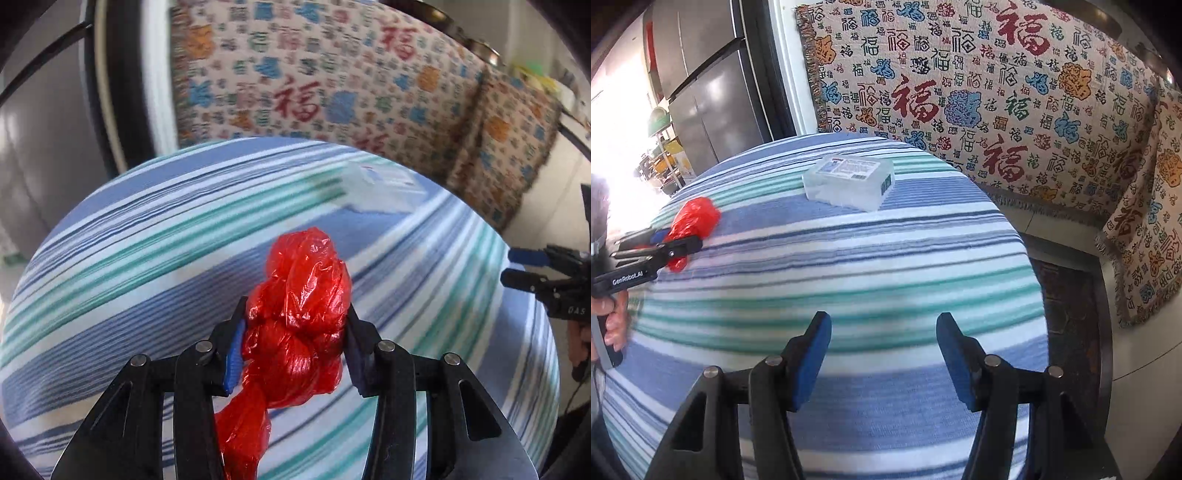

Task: Collect trash
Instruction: 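Grasp the clear plastic box with the right tool while the left tool holds the red bag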

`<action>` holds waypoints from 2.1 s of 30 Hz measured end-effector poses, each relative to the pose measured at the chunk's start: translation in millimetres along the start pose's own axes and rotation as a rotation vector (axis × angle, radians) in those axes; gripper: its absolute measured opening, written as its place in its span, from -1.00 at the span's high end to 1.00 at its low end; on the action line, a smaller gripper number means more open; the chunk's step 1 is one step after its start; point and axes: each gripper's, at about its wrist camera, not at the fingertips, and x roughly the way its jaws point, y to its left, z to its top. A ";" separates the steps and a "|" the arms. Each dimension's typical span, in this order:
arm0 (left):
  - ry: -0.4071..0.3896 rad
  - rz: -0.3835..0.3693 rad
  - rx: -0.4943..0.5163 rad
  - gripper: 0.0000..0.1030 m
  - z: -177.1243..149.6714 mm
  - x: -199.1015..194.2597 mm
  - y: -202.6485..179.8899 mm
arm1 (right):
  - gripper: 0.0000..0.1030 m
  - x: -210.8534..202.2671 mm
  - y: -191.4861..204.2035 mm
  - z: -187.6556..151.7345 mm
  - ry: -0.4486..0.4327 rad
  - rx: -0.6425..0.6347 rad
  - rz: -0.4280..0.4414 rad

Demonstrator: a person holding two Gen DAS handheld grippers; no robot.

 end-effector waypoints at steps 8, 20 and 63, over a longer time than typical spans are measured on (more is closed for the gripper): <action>0.029 0.099 -0.101 0.10 -3.1 10.5 37.8 | -0.38 64.1 -13.6 72.1 -0.024 0.238 -0.198; 0.024 0.131 -0.168 0.09 -9.2 2.4 62.4 | -0.77 68.0 53.6 70.9 -0.051 -0.228 0.072; 0.118 0.094 0.057 -0.99 -45.4 -6.0 -64.5 | -1.00 6.7 67.9 -57.8 0.029 -0.072 -0.039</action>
